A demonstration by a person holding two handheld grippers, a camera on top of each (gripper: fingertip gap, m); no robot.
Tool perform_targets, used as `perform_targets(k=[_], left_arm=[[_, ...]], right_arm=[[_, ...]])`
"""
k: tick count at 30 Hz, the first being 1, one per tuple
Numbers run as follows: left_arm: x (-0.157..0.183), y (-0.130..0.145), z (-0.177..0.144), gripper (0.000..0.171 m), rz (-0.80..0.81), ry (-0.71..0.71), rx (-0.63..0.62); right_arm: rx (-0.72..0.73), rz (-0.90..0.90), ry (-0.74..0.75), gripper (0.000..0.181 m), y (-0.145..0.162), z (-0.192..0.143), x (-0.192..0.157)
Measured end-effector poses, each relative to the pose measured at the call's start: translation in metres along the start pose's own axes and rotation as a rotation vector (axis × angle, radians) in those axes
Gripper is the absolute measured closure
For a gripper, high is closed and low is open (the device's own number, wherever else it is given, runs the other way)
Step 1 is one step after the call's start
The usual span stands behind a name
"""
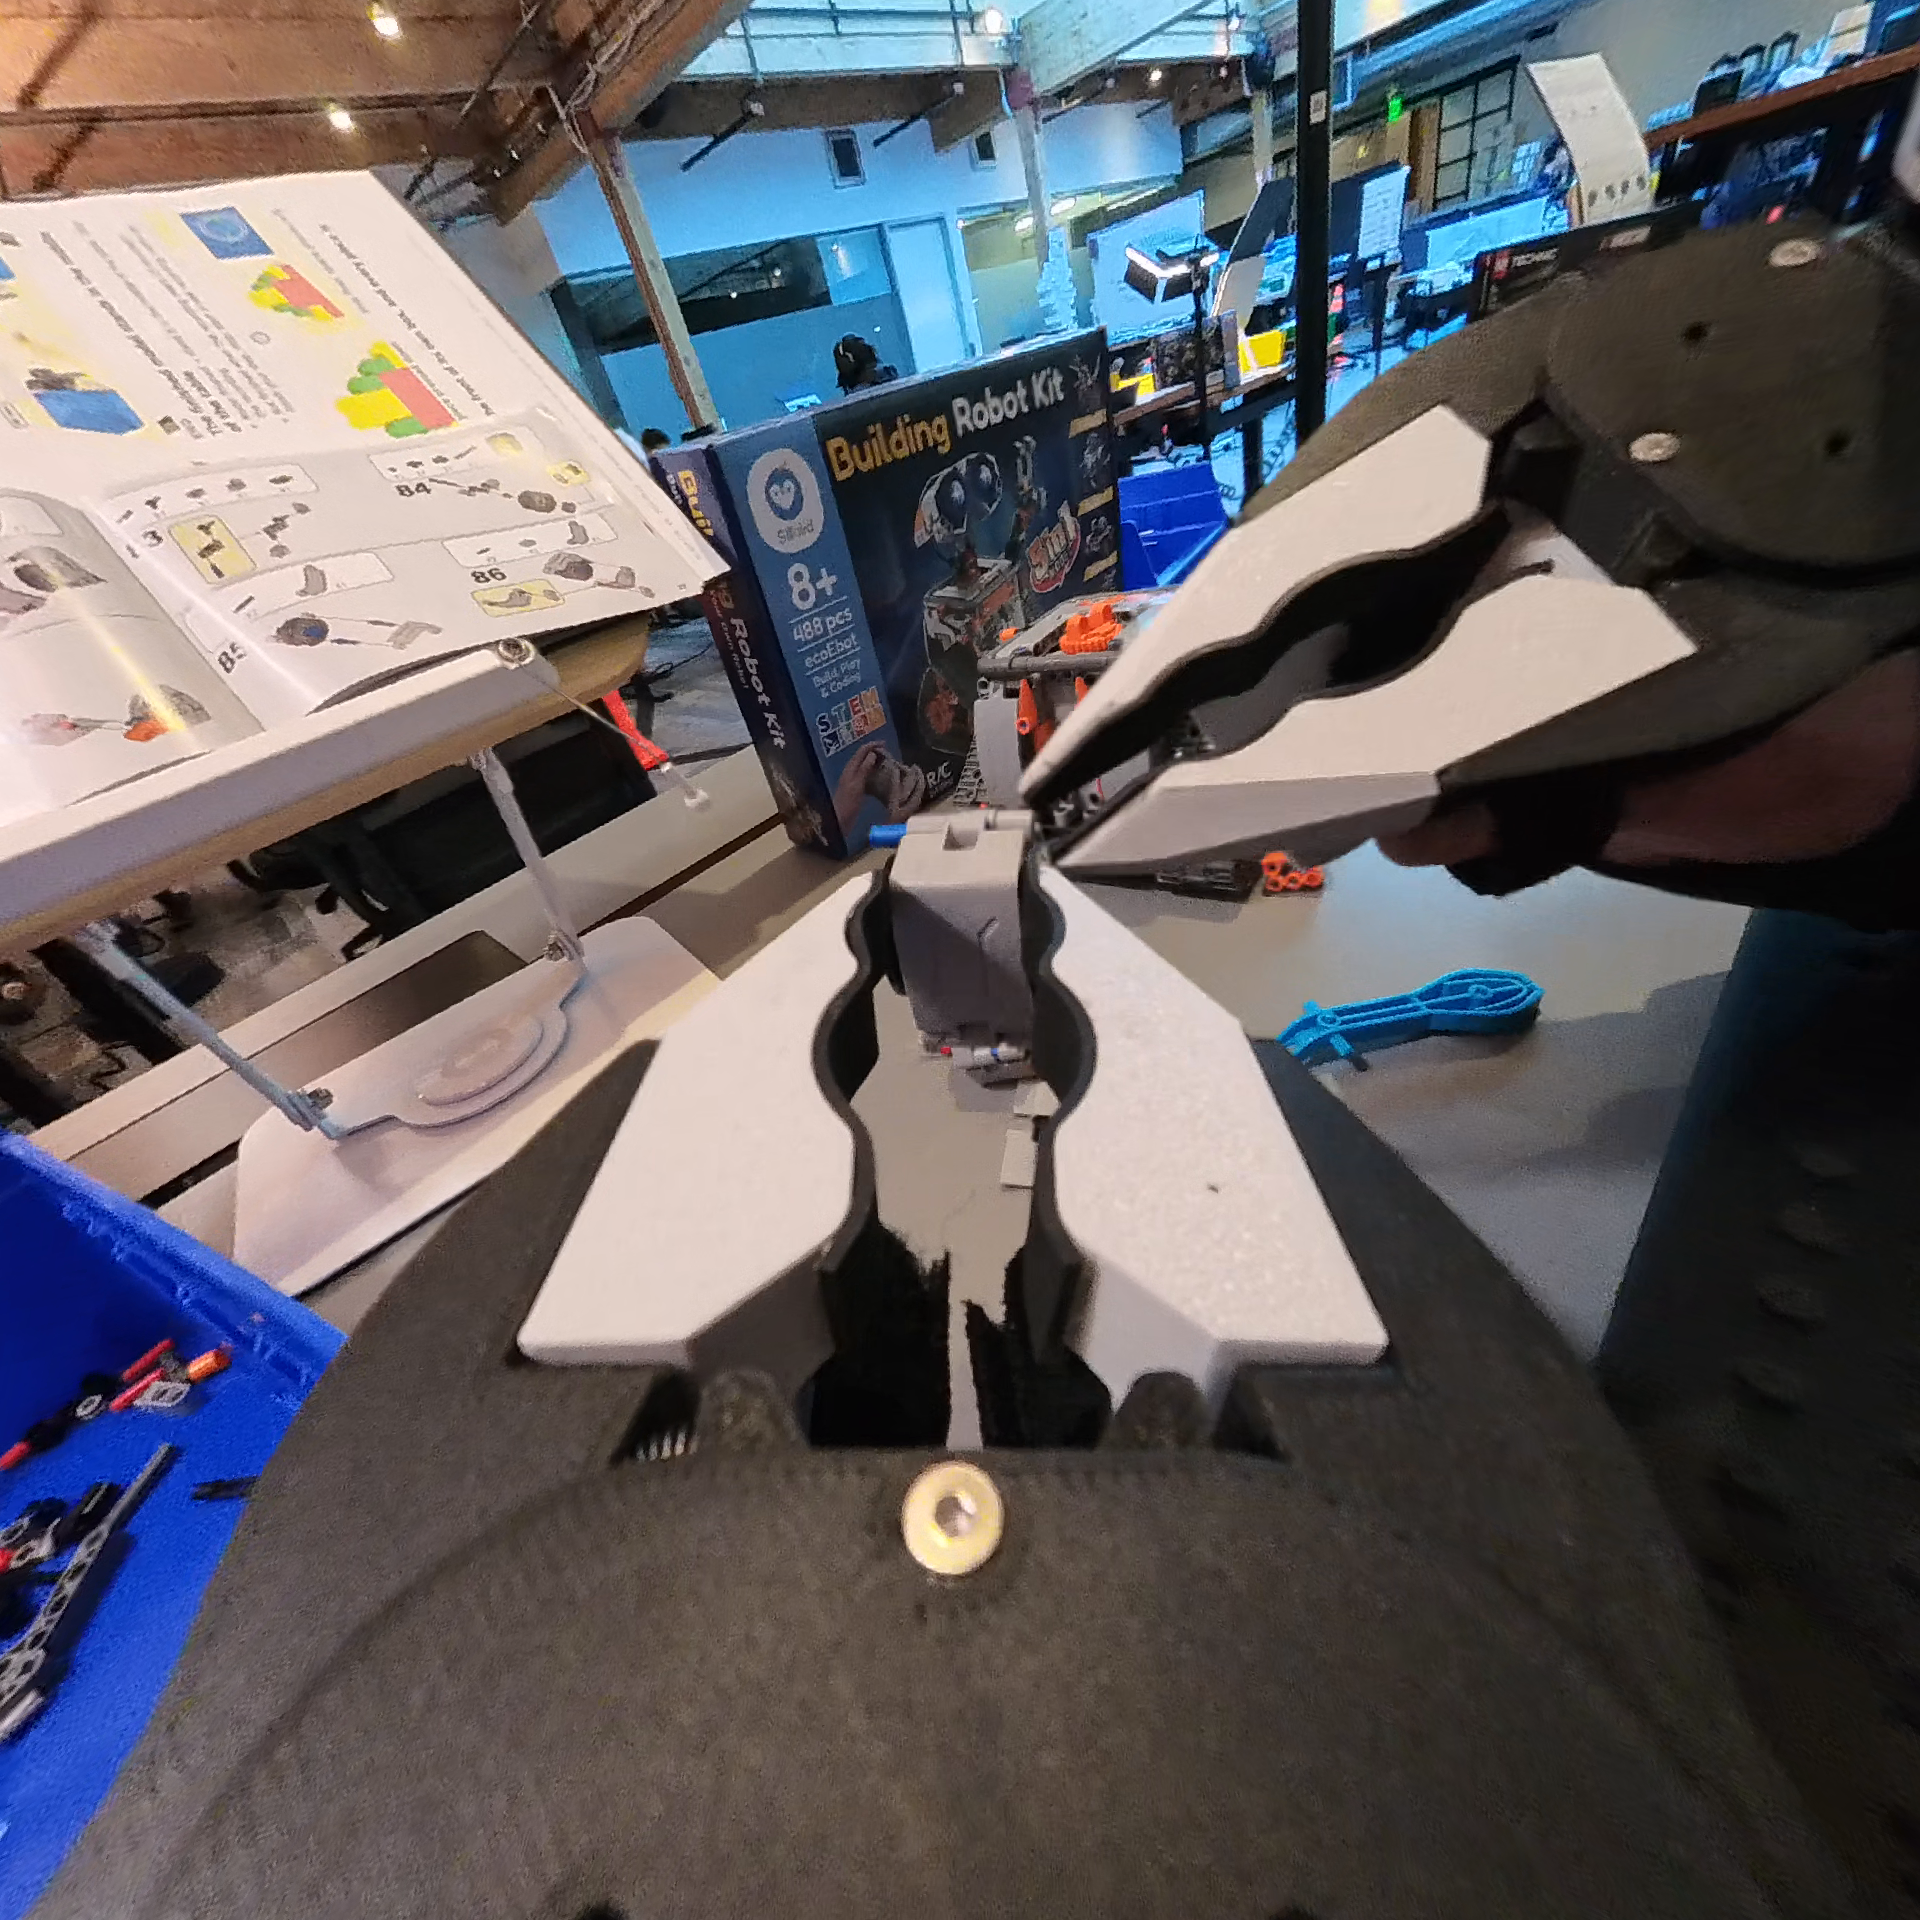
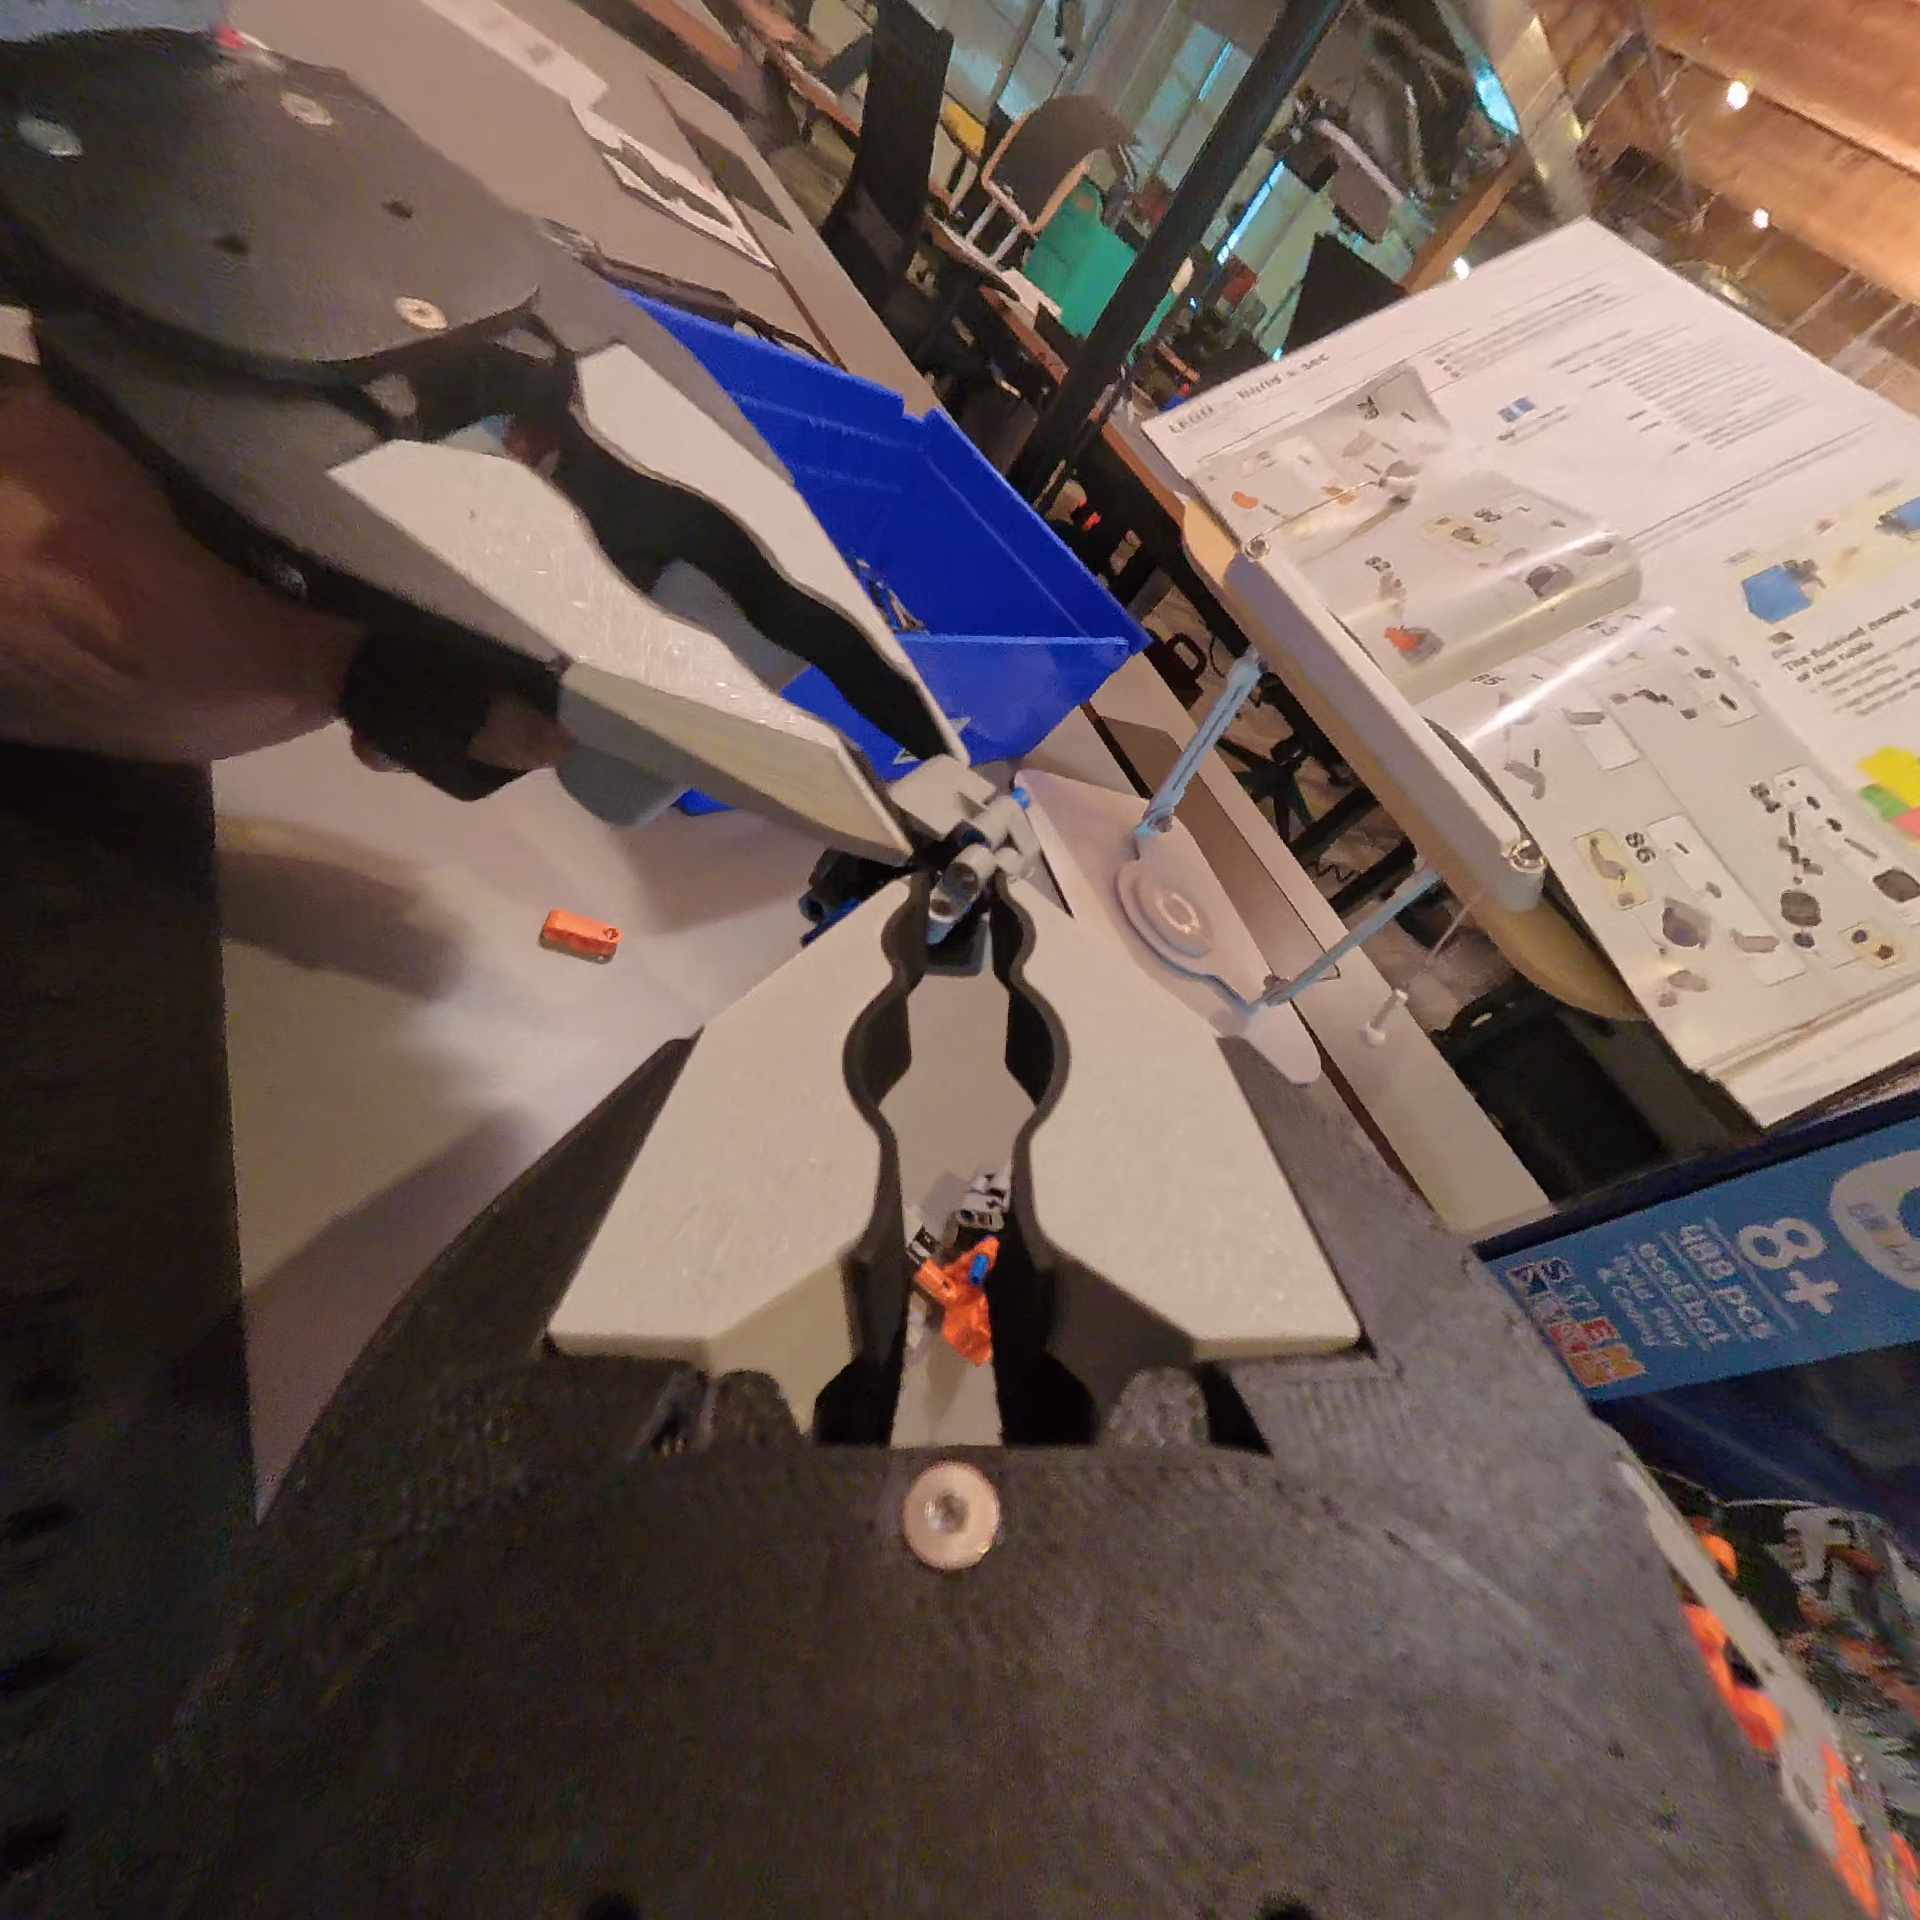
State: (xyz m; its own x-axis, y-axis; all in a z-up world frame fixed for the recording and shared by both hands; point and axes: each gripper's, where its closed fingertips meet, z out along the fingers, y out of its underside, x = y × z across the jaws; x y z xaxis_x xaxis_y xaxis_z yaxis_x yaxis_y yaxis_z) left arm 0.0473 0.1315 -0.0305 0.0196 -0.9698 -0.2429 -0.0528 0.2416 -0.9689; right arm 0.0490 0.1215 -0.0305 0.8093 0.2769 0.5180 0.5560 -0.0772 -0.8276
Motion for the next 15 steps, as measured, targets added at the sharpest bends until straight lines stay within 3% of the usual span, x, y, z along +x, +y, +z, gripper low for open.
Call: perform_targets(k=[9,15], left_arm=[[0.0011,-0.0004,0.0003,0.149,0.014,-0.004,0.0],[-0.0014,-0.0012,-0.0018,0.149,-0.031,0.006,0.011]], right_arm=[[-0.018,0.046,-0.033,0.173,0.0031,0.0038,-0.0021],[-0.016,-0.061,0.013,0.181,-0.0008,0.0002,-0.0037]])
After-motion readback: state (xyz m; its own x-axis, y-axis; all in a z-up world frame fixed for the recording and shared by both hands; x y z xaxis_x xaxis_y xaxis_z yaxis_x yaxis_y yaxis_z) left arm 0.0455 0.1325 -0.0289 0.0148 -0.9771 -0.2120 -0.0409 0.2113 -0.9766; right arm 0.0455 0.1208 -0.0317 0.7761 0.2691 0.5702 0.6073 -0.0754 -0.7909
